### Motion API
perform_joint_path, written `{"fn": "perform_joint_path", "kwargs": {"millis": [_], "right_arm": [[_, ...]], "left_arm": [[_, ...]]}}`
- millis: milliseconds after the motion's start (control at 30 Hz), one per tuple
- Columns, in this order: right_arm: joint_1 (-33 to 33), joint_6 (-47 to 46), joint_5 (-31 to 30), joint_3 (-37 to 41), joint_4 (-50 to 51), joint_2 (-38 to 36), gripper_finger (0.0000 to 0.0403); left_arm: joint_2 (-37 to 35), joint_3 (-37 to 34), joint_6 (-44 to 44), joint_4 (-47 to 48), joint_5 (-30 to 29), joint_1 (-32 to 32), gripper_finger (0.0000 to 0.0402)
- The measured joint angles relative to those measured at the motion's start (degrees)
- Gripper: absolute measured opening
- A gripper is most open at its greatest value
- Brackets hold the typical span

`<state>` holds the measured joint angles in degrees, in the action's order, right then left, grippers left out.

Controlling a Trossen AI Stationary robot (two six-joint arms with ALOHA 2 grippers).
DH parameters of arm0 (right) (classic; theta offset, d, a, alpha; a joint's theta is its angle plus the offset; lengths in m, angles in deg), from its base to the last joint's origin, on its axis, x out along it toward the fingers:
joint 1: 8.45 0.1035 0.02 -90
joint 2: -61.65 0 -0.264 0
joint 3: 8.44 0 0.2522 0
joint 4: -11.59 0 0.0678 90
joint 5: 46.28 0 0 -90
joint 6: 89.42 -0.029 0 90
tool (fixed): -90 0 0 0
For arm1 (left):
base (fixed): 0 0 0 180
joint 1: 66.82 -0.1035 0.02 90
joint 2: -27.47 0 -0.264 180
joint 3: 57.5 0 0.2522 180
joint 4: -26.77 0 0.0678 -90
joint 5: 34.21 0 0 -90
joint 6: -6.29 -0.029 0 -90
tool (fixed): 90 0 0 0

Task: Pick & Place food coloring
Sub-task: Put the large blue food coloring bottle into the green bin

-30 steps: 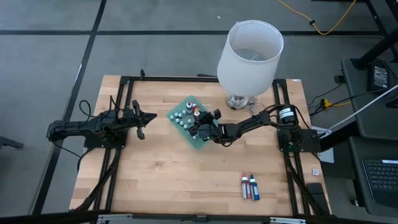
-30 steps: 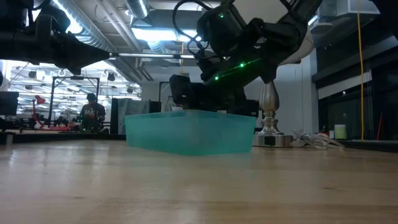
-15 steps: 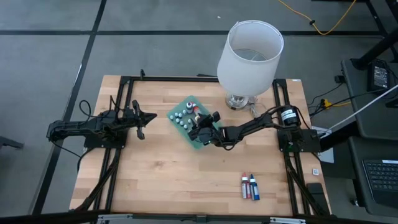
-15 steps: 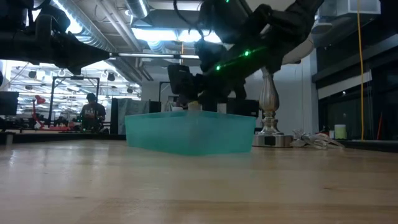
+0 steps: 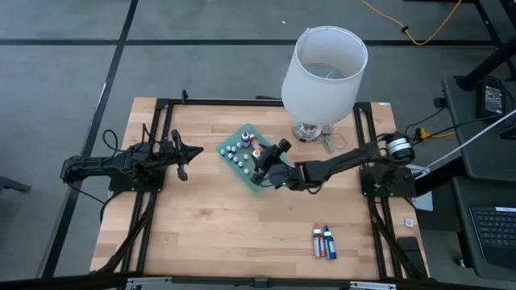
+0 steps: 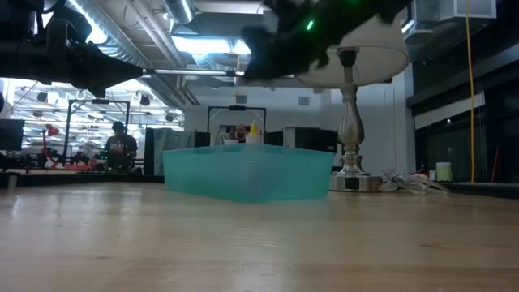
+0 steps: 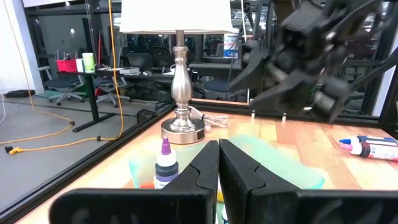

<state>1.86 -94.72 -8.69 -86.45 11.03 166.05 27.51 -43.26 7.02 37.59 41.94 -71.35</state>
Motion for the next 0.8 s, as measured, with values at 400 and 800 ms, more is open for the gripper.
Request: {"fn": "perform_joint_path", "kwargs": {"millis": [400, 800], "right_arm": [[10.0, -5.2, 0.7, -1.7, 29.7, -17.9, 0.0217], [12.9, -50.5, 23.9, -18.3, 78.0, -21.4, 0.0217]], "left_arm": [[0.0, 0.0, 0.0, 0.0, 0.0, 0.0, 0.0008], [0.0, 0.0, 0.0, 0.0, 0.0, 0.0, 0.0013]]}}
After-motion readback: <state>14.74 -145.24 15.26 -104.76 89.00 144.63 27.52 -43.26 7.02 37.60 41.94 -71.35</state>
